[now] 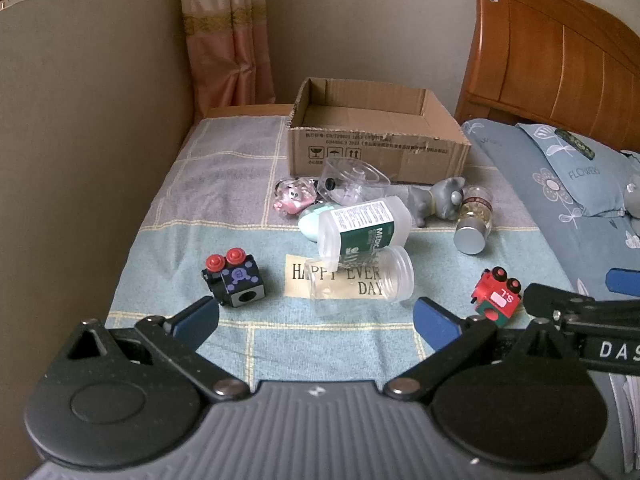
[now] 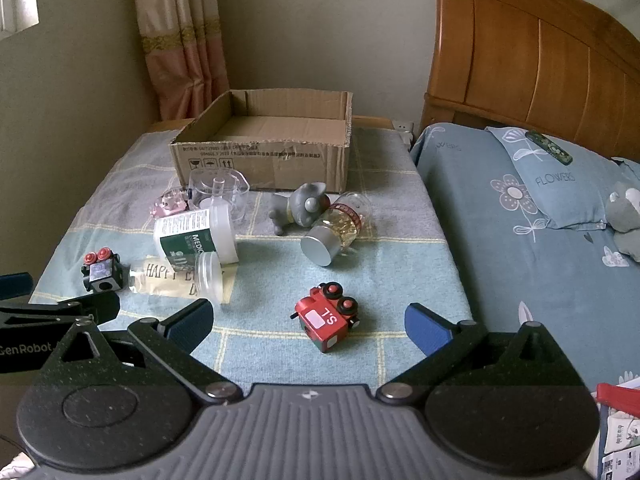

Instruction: Organize rigid objects

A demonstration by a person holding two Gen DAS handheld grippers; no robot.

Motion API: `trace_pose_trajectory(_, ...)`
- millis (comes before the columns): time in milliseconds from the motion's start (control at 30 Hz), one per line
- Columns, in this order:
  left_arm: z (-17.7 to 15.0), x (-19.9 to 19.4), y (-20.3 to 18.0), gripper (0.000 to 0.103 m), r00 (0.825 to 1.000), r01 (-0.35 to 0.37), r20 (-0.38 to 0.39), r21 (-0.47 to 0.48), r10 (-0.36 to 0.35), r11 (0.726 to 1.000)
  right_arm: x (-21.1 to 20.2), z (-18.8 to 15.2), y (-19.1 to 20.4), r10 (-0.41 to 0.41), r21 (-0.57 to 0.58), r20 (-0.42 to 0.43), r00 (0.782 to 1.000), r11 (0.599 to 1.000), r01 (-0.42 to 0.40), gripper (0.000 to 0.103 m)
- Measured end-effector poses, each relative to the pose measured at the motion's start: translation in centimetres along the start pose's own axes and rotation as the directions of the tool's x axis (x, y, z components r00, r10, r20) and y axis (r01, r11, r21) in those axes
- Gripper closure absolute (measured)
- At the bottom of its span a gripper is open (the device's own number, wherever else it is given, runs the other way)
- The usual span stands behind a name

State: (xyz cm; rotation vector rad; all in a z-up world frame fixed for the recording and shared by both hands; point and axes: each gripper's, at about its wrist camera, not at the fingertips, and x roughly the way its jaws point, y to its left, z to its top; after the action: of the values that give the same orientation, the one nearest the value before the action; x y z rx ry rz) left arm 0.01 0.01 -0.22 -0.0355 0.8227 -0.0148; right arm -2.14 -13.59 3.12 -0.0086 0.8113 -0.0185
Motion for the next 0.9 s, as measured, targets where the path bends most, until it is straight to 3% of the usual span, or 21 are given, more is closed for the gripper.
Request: trace_pose_trajectory(900, 0.18, -0.28, -0.17, 0.001, 1.0, 0.003, -0.001, -0.005, -0.003, 1.0, -0.28, 0.09, -0.05, 0.007, 0.0, 0.003, 1.0, 1.0, -0.007, 0.0)
